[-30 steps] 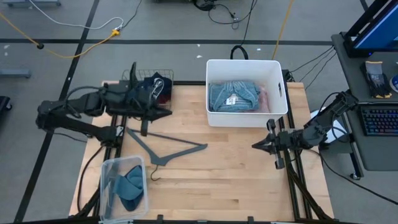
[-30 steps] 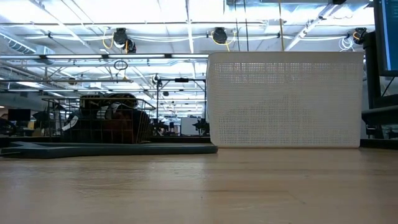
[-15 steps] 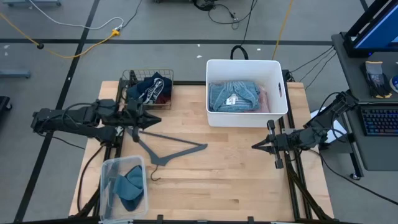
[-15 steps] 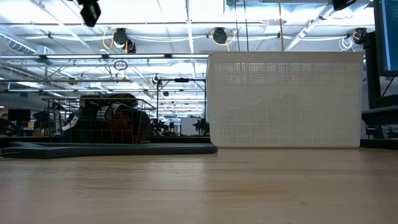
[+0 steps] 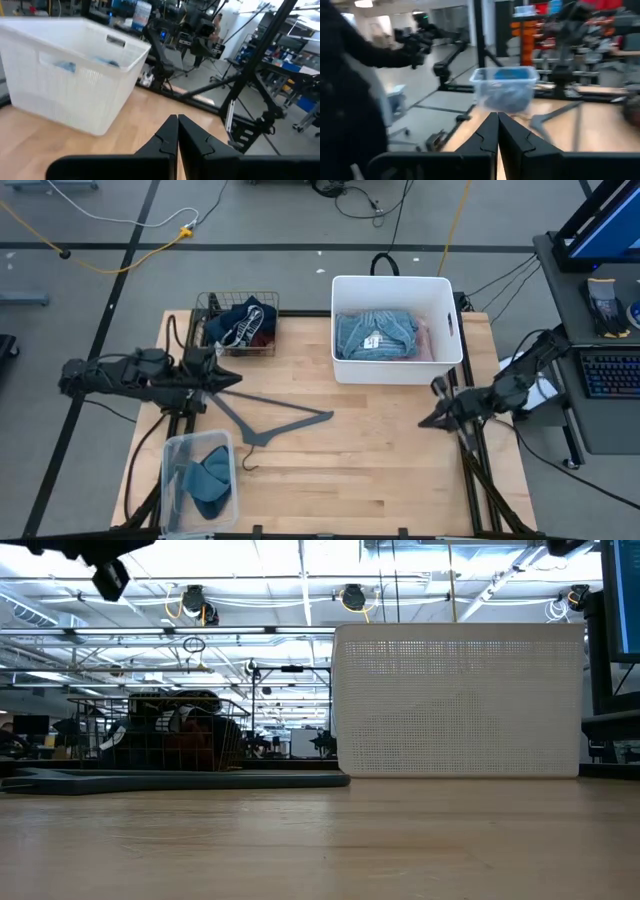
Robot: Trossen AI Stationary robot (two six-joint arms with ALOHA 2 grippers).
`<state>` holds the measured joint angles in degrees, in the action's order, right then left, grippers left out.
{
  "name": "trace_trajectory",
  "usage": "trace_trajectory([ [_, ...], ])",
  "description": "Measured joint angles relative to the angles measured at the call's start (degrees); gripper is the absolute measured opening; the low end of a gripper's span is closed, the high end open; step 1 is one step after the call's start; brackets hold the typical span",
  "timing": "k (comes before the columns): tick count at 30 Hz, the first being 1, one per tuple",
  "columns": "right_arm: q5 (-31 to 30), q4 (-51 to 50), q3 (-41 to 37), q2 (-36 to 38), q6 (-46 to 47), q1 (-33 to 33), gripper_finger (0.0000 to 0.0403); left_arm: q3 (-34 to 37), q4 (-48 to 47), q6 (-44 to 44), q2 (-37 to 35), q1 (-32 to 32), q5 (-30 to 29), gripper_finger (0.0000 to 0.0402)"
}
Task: Pick & Place Cloths
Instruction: Return to Home Position
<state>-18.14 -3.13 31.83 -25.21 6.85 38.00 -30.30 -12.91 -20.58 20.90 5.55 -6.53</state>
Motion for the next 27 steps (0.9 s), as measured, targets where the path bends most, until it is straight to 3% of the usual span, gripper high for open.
trace_trajectory([
  [3, 3.45, 6.47, -5.66, -0.02, 0.04, -0.01, 0.0000, 1.41, -0.83, -1.25, -1.61, 0.61, -0.91, 0.0012],
  [10, 3.46, 19.85, -16.00, 2.13, 3.38, 0.00, 0.0000, 3.18, -1.14, -1.55, -2.71, 0.95, -2.42, 0.0012],
  [18, 3.44, 15.15, -17.69, 10.87, 3.08, 0.00, 0.0000, 3.51, -3.06, 0.67, -4.24, 0.95, -2.35, 0.0006],
  [27, 2.75, 5.23, -17.73, 19.95, 3.00, 0.00, 0.0000, 3.51, -8.65, 2.08, -12.42, 0.91, -2.98, 0.0004],
])
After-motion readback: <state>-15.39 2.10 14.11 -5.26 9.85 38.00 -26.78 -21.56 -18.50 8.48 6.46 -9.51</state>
